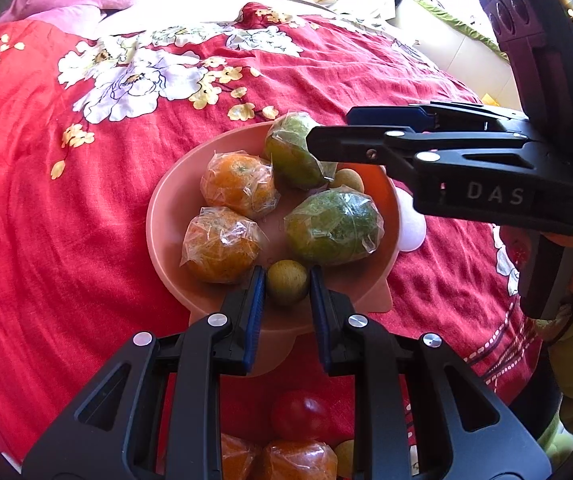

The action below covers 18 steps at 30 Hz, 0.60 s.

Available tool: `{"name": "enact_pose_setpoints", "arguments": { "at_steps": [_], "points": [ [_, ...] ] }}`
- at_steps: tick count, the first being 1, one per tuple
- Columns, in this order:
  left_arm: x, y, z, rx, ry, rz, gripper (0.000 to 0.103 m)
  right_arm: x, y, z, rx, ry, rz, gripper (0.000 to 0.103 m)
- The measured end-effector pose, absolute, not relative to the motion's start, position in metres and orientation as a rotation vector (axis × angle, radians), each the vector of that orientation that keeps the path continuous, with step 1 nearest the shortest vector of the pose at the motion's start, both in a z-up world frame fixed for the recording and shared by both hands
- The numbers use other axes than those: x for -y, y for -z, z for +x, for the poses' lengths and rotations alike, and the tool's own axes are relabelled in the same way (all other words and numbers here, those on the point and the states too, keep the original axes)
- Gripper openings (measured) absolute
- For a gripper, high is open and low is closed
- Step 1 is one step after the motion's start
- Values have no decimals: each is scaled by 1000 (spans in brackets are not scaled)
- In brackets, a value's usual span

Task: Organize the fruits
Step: 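Lower both fruits into the pink bowl and open both tools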

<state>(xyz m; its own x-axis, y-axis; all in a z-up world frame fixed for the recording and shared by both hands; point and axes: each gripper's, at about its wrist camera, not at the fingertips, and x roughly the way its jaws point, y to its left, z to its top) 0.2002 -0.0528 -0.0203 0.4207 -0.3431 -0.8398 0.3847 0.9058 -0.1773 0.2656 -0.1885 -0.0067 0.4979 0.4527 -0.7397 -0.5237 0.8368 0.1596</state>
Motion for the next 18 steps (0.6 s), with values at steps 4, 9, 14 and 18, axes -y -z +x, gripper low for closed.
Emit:
{"name": "enact_pose_setpoints", "arguments": {
  "at_steps": [4,9,14,18],
  "points": [
    [53,19,199,-1039,457,41,15,190,3,262,-862,-592,-89,55],
    [51,16,195,-1034,454,40,20,192,-3,258,-849,-587,-83,59],
    [49,8,191,-1019,449,39,23,195,-11,253,-831,-582,-74,63],
    [48,3,187,-1007,445,40,26,197,-17,248,-817,-582,-69,67]
  ]
}}
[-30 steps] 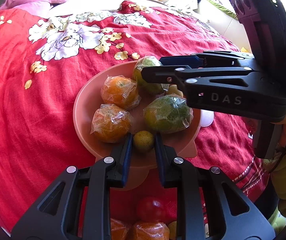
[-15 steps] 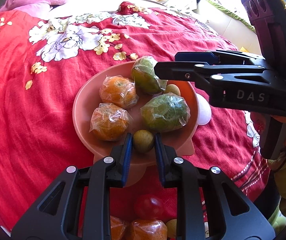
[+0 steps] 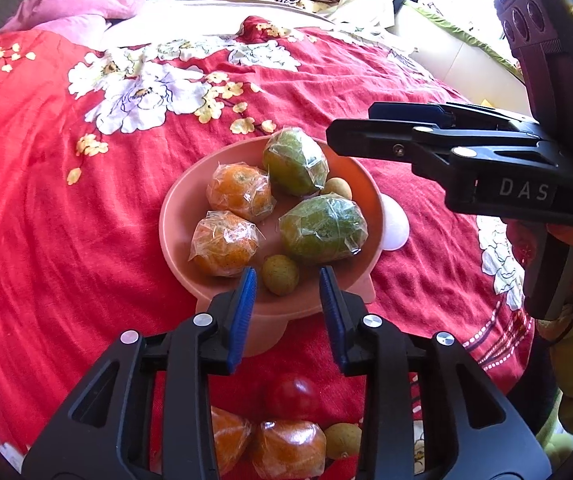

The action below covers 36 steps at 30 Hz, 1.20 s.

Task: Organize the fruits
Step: 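Lower both fruits into the pink bowl and open both tools, then withdraw both open tools from the bowl toward the remaining bagged oranges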

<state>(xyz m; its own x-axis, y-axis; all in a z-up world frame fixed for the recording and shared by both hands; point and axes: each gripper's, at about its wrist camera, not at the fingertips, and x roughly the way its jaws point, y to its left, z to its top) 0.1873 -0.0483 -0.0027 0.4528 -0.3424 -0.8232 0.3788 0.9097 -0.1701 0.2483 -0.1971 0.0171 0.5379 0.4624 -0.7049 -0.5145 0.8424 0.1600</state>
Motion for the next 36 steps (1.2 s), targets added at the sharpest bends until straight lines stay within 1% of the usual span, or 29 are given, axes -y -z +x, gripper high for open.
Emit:
{"name": "enact_pose_setpoints", "arguments": {
  "at_steps": [1,3,13,15,18,28,31,36],
  "points": [
    [48,1,186,-1004,444,40,27,198,-19,246,-812,-580,-68,67],
    [47,-2,184,-997,442,38,32,199,-21,244,-808,-577,-62,72],
    [41,-16,176,-965,417,32,48,207,-32,232,-782,-563,-51,78],
    [37,-21,174,-955,409,25,54,208,-35,229,-774,-563,-50,80],
    [29,-27,172,-939,393,19,59,208,-41,224,-762,-564,-51,84],
    [5,-46,163,-898,336,-14,75,207,-52,212,-732,-573,-53,87],
    [1,-50,160,-888,320,-19,82,207,-55,207,-723,-577,-52,90],
    [-5,-55,155,-874,301,-31,90,207,-60,196,-711,-583,-46,92]
  ]
}}
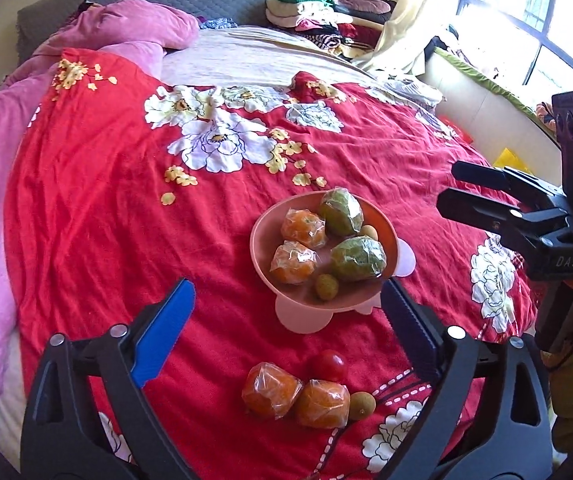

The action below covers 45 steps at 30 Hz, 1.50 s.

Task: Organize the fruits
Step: 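Withdraw both open tools from the bowl toward the remaining bagged oranges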

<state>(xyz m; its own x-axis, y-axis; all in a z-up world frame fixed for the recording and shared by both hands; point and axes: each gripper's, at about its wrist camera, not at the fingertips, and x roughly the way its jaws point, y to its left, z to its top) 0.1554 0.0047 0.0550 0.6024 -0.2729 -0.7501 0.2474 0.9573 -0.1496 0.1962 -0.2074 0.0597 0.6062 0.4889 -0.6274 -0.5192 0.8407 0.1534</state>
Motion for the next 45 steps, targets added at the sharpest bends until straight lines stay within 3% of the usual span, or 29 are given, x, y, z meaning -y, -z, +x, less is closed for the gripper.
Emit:
{"name": "enact_pose_setpoints", "arguments": {
  "at_steps": [17,45],
  "points": [
    [-33,-65,134,-854,229,-59,93,202,-67,157,-689,-623,-68,94],
    [-49,-49,100,-903,187,-54,93,180,-33,108,-760,-681,-165,94]
  ]
}}
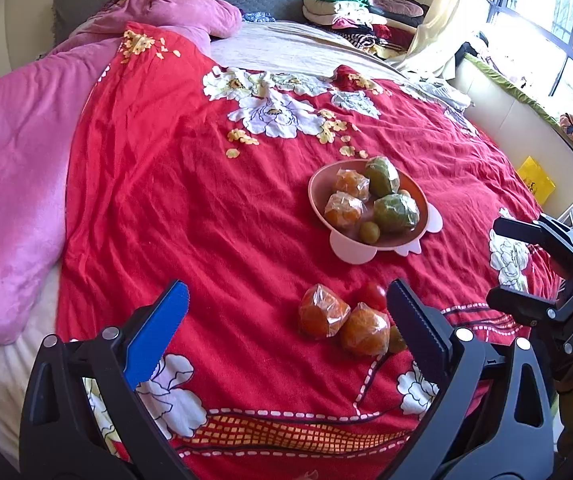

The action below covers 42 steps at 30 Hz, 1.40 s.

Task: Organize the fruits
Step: 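Withdraw both open tools from the bowl toward the remaining bagged oranges, then grasp a bagged orange with the left tool while the right tool grasps another bagged orange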

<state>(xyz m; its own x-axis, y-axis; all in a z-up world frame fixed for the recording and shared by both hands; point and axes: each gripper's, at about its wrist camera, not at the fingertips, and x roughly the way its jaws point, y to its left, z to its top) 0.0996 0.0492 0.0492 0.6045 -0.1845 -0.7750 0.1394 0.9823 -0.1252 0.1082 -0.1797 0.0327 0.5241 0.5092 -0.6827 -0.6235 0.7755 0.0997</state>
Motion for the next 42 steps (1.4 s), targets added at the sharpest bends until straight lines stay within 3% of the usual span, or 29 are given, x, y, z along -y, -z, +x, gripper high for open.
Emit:
{"name": "enact_pose_setpoints", "arguments": {
  "at_steps": [20,25,27,30,33,39,42],
  "points": [
    [-51,-25,90,-978,191,-39,93,132,7,91,-837,-766,-254,94],
    [-55,-19,93,-1007,218,-58,84,121,17,94,-858,-784,-269,92],
    [-56,-16,95,-1018,228,-60,75,117,21,96,-869,-785,-280,81],
    [-55,-13,96,-1033,256,-66,67,112,26,99,-883,-794,-284,75],
    [-52,-8,99,-1048,267,-65,64,106,32,100,-897,-807,-294,61],
    [-50,-2,104,-1063,283,-72,60,98,41,106,-915,-821,-290,45],
    [-49,1,109,-1071,297,-79,58,95,44,109,-916,-833,-282,43]
  ]
}}
